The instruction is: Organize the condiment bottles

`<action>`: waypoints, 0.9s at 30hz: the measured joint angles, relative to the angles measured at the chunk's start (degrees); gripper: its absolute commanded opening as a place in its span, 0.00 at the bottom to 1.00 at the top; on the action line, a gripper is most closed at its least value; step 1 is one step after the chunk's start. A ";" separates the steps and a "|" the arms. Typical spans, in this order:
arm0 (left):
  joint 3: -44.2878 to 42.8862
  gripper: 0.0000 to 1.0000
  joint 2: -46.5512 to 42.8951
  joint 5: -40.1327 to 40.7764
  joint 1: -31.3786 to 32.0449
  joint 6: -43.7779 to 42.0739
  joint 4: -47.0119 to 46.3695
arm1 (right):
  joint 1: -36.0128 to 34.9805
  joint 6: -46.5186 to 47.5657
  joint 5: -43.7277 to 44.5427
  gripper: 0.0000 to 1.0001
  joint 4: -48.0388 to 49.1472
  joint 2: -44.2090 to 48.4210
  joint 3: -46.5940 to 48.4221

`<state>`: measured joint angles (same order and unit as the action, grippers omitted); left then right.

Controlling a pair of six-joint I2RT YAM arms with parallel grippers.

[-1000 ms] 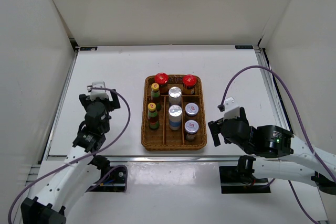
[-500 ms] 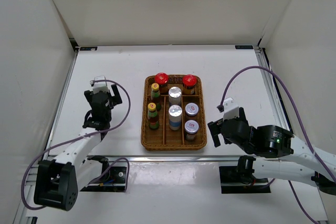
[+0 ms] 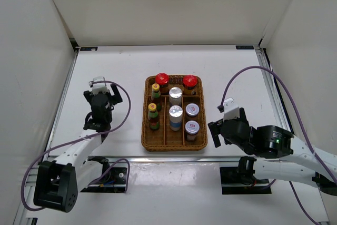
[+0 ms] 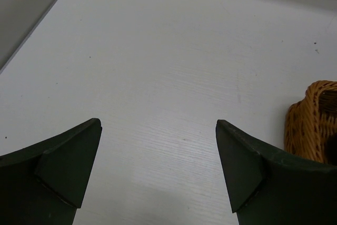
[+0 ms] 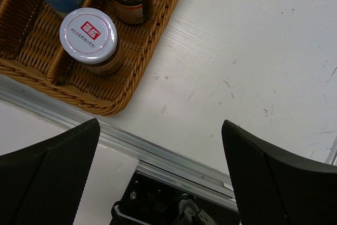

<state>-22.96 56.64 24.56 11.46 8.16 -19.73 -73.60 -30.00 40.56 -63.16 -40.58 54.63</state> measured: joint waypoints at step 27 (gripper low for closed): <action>6.73 1.00 27.17 -8.52 -3.89 -9.62 -31.39 | 0.44 -1.05 1.03 0.99 -0.39 -1.53 0.00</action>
<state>-16.23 83.81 16.03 7.57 -1.45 -51.11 -73.17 -31.05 41.58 -63.55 -42.11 54.63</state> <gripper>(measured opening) 1.000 0.993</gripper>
